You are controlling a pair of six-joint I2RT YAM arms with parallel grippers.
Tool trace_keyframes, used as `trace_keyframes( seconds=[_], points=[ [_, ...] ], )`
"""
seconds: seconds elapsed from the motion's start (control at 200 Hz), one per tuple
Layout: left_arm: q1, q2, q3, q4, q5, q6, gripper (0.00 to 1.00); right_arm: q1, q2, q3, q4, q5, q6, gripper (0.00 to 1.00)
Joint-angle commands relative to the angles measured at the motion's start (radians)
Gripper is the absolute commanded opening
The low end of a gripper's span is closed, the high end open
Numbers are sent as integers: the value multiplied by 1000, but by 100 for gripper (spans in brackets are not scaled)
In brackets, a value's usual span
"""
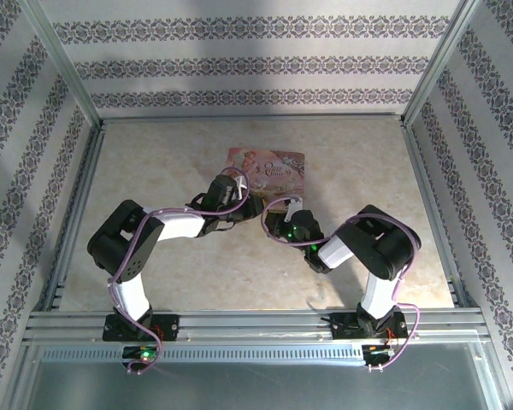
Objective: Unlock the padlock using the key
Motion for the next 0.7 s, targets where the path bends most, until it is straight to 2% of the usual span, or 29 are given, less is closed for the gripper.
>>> trace_keyframes(
  seconds=[0.0, 0.09, 0.18, 0.38, 0.595, 0.695],
  points=[
    [-23, 14, -7, 107, 73, -45, 19, 28, 45, -11, 111, 22, 80, 0],
    [-23, 14, -15, 113, 69, -47, 20, 32, 85, -23, 168, 31, 125, 0],
    [-22, 11, -18, 117, 65, -48, 26, 32, 118, -29, 223, 30, 155, 0],
    [-14, -27, -36, 107, 49, -39, 36, 36, 139, -38, 232, 42, 165, 0],
    [14, -115, -70, 55, 33, -12, 52, 37, 133, -36, 226, 34, 170, 0],
    [33, -166, -97, 23, 24, 1, 56, 39, 128, -39, 224, 30, 184, 0]
  ],
)
